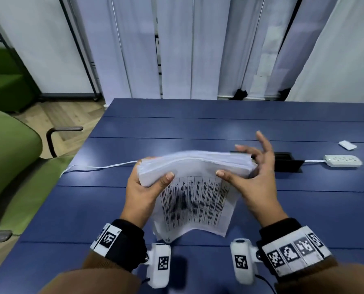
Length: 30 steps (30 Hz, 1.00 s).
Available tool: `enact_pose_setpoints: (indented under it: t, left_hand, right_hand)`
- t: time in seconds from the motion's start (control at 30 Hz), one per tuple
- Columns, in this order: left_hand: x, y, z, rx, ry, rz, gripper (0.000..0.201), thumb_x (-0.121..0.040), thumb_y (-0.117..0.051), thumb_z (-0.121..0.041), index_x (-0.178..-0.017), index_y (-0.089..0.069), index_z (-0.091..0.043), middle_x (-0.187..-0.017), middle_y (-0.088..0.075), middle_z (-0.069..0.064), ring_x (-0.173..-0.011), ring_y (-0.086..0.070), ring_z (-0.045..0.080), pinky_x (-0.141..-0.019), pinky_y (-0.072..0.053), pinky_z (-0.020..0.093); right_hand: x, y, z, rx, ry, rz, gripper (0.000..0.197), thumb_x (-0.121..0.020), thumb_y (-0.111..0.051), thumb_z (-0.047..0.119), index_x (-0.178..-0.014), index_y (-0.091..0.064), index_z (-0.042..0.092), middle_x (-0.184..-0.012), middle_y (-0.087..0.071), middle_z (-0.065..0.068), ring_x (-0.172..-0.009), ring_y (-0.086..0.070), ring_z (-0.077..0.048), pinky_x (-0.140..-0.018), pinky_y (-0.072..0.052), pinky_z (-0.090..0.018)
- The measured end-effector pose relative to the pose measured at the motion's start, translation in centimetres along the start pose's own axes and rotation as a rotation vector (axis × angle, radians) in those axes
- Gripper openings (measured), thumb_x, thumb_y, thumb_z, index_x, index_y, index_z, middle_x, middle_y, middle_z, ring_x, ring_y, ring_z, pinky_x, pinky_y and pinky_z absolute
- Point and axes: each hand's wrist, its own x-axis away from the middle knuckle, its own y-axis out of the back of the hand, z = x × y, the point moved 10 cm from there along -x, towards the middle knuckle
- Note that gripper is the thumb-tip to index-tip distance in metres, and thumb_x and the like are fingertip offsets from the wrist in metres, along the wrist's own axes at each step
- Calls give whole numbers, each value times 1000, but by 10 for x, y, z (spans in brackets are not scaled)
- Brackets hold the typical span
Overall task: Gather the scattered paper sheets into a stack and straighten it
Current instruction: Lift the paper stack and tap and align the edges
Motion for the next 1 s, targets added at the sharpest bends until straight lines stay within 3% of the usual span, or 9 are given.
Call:
enact_pose_setpoints:
  t: [0.07, 0.17, 0.3, 0.47, 0.53, 0.7, 0.83, 0.93, 1.0]
  left_hand:
    - [1, -5, -3, -2, -7, 26, 59, -65, -87, -27, -111, -57, -6, -101, -66, 0, -89, -67, 6, -74, -53, 17]
    - [1, -12, -13, 37, -37, 37, 47, -72, -76, -18, -114, -54, -10, -101, -59, -1, -86, -64, 3, -74, -51, 16]
    - [1, -7, -22, 0, -103, -50, 44, -76, -68, -43, -107, -61, -13, -105, -60, -2, -94, -58, 8, -83, -45, 17]
    - [-2, 6, -21, -22, -105, -210, 18, -82, -73, -35, -80, -61, -21, -75, -62, -14, -72, -57, 3, -70, -46, 15]
    - [-4, 17, -21, -3, -115, -275, 19, -79, -71, -40, -77, -60, -24, -74, -61, -14, -72, -54, 4, -71, -45, 17]
    - [-3, 12, -22, -31, -116, -314, 14, -86, -69, -21, -79, -57, -17, -73, -62, -13, -67, -56, -1, -66, -45, 12]
    - [-5, 7, -27, -82, -147, -280, 11, -84, -65, -22, -82, -58, -13, -77, -58, -8, -70, -54, -1, -71, -43, 11]
    - [-2, 1, -29, -111, -157, -266, 12, -86, -68, -18, -84, -59, -11, -79, -59, -5, -68, -54, -2, -68, -43, 10]
    - [-6, 9, -27, -84, -147, -313, 13, -80, -67, -20, -88, -60, -12, -85, -60, -4, -72, -55, 1, -70, -43, 11]
  right_hand:
    - [10, -3, 22, 181, 180, -46, 115, -55, -90, 22, -146, -20, 35, -126, -48, -4, -117, -51, -13, -103, -40, -23]
    - [25, -18, 37, 386, 355, -4, 89, -66, -86, 29, -141, -39, 32, -130, -35, -1, -122, -41, -9, -107, -34, -19]
    - [23, -15, 21, 376, 238, -37, 51, -73, -80, 29, -119, -62, 37, -124, -35, 3, -120, -40, -1, -105, -37, -18]
    - [41, -28, 34, 394, 382, 36, 52, -74, -81, 23, -123, -62, 23, -114, -43, -2, -113, -48, -6, -100, -40, -18]
    - [34, -16, 24, 319, 261, -15, 61, -75, -80, 25, -131, -55, 31, -114, -44, 1, -113, -50, -9, -103, -42, -24]
    - [47, -28, 36, 395, 443, 105, 47, -75, -80, 22, -119, -64, 21, -108, -49, -5, -104, -54, -10, -92, -46, -19]
    - [34, -14, 23, 266, 279, 46, 46, -73, -81, 16, -115, -66, 24, -109, -47, -4, -109, -51, -6, -97, -42, -15]
    - [40, -25, 29, 310, 365, 135, 46, -70, -83, 14, -113, -67, 22, -106, -50, -6, -103, -54, -10, -91, -44, -12]
    - [36, -13, 18, 262, 291, 56, 55, -72, -81, 12, -120, -62, 31, -107, -50, -5, -104, -55, -12, -93, -46, -16]
